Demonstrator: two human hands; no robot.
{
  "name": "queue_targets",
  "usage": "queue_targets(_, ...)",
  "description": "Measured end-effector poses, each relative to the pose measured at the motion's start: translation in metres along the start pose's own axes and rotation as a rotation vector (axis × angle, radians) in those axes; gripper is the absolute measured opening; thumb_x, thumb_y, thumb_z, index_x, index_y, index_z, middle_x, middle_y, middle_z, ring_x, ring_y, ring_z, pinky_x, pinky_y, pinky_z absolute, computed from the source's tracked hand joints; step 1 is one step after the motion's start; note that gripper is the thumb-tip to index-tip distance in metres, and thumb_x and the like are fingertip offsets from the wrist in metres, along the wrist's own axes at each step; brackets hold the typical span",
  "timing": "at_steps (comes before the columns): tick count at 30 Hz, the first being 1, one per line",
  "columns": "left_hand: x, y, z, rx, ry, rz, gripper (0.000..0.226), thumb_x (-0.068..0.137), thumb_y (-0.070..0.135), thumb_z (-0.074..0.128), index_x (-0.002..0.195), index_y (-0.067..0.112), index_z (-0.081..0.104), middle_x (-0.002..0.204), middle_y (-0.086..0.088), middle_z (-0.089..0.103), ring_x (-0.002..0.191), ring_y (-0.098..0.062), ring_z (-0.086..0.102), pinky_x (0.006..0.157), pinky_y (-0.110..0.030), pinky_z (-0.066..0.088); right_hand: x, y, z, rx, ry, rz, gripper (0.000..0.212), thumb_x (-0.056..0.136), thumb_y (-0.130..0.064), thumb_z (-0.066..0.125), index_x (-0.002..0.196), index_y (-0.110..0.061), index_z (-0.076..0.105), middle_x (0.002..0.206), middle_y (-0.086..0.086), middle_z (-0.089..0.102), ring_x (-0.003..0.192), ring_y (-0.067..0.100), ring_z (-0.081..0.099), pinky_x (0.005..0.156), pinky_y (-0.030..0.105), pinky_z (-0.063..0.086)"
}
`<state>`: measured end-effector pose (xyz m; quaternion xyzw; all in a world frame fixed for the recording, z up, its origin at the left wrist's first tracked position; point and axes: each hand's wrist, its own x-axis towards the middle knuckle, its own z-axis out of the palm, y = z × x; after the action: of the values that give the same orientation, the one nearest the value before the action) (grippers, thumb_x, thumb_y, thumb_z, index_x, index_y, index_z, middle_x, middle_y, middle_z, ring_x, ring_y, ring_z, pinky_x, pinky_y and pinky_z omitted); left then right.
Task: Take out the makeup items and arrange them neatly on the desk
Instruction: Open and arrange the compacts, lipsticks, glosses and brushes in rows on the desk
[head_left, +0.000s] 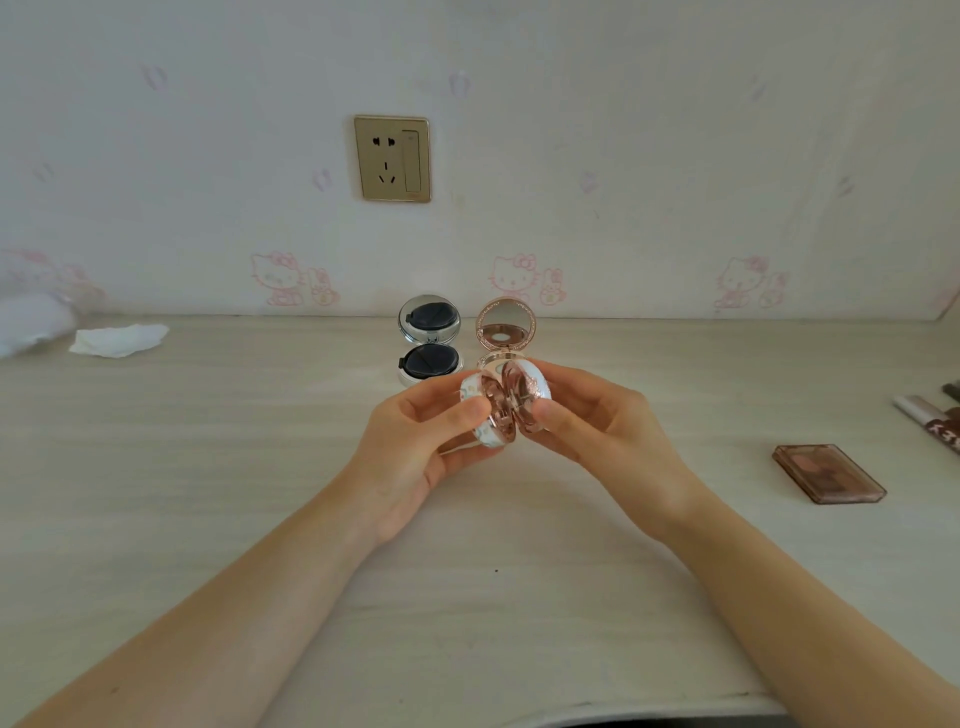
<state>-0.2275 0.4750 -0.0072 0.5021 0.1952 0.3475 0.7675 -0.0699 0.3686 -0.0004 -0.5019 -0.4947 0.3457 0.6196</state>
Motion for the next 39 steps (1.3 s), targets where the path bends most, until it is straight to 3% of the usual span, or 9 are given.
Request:
queue_targets(6, 0.000, -0.005, 0.000, 0.061, -0.018, 0.024, 0.045, 0.067, 0.012, 0.082, 0.109, 0.008, 0.066, 0.108, -0.014, 0.071, 0.097, -0.031, 0.069, 0.076, -0.035, 0.057, 0.003, 0.002, -0.001, 0.102, 0.076, 0.030, 0.027, 0.098, -0.015, 0.050, 0.121, -0.013, 0.064, 0.117, 0.007, 0.069, 0.110, 0.024, 0.065, 0.091, 0.034, 0.054)
queue_targets(11, -0.001, -0.011, 0.001, 0.531, -0.025, 0.202, 0.048, 0.061, 0.016, 0.088, 0.103, 0.022, 0.067, 0.103, 0.006, 0.074, 0.099, -0.011, 0.069, 0.082, -0.021, 0.053, 0.006, 0.005, -0.003, 0.063, 0.157, 0.035, 0.024, 0.099, -0.016, 0.048, 0.112, -0.018, 0.069, 0.108, 0.004, 0.073, 0.103, 0.020, 0.068, 0.089, 0.032, 0.056)
queue_targets(14, -0.003, -0.016, 0.003, 0.839, -0.041, 0.314, 0.052, 0.060, 0.029, 0.090, 0.105, 0.031, 0.065, 0.104, 0.020, 0.070, 0.104, 0.002, 0.063, 0.092, -0.023, 0.048, 0.005, 0.006, -0.003, -0.002, 0.154, 0.013, 0.027, 0.099, -0.011, 0.046, 0.111, -0.019, 0.068, 0.108, 0.001, 0.072, 0.102, 0.016, 0.068, 0.088, 0.028, 0.055)
queue_targets(16, -0.006, -0.018, 0.003, 1.038, -0.047, 0.372, 0.053, 0.062, 0.037, 0.088, 0.109, 0.034, 0.063, 0.107, 0.022, 0.067, 0.108, 0.006, 0.058, 0.096, -0.022, 0.044, 0.005, 0.006, -0.003, -0.045, 0.158, 0.010, 0.027, 0.099, -0.010, 0.045, 0.108, -0.021, 0.069, 0.106, 0.000, 0.073, 0.099, 0.014, 0.069, 0.086, 0.026, 0.056)
queue_targets(20, -0.009, -0.019, 0.005, 1.248, -0.037, 0.435, 0.056, 0.063, 0.051, 0.080, 0.114, 0.038, 0.060, 0.107, 0.027, 0.058, 0.110, 0.009, 0.049, 0.091, -0.005, 0.035, 0.009, 0.008, -0.008, -0.121, 0.177, 0.033, 0.026, 0.100, -0.011, 0.044, 0.107, -0.020, 0.068, 0.103, 0.001, 0.072, 0.094, 0.013, 0.069, 0.082, 0.025, 0.056)
queue_targets(24, -0.005, -0.020, 0.014, 1.333, -0.033, 0.455, 0.054, 0.067, 0.061, 0.072, 0.115, 0.040, 0.058, 0.105, 0.028, 0.055, 0.112, 0.009, 0.044, 0.089, -0.013, 0.039, 0.018, 0.006, -0.016, -0.201, 0.176, 0.062, 0.029, 0.099, -0.010, 0.044, 0.102, -0.025, 0.070, 0.100, -0.003, 0.073, 0.096, 0.012, 0.068, 0.086, 0.028, 0.057)
queue_targets(30, 0.011, -0.019, 0.030, 1.447, -0.110, 0.492, 0.050, 0.074, 0.066, 0.056, 0.112, 0.033, 0.059, 0.105, 0.013, 0.062, 0.109, -0.002, 0.043, 0.088, -0.027, 0.043, 0.035, -0.009, -0.031, -0.451, 0.143, 0.040, 0.029, 0.097, -0.016, 0.049, 0.093, -0.036, 0.068, 0.099, -0.008, 0.072, 0.101, 0.013, 0.066, 0.095, 0.040, 0.051)
queue_targets(35, 0.033, -0.020, 0.046, 1.546, -0.190, 0.489, 0.048, 0.083, 0.062, 0.056, 0.119, 0.031, 0.055, 0.110, 0.009, 0.063, 0.113, -0.008, 0.042, 0.088, -0.033, 0.044, 0.047, -0.018, -0.055, -0.503, 0.117, 0.144, 0.024, 0.098, -0.014, 0.048, 0.108, -0.014, 0.070, 0.103, 0.001, 0.070, 0.100, 0.017, 0.066, 0.087, 0.035, 0.057)
queue_targets(39, 0.052, -0.026, 0.060, 1.598, -0.178, 0.505, 0.045, 0.085, 0.063, 0.051, 0.117, 0.030, 0.054, 0.106, 0.009, 0.062, 0.112, -0.011, 0.042, 0.086, -0.036, 0.046, 0.059, -0.022, -0.074, -0.516, 0.128, 0.164, 0.024, 0.098, -0.014, 0.048, 0.111, -0.012, 0.069, 0.105, 0.004, 0.070, 0.100, 0.017, 0.066, 0.087, 0.035, 0.057)
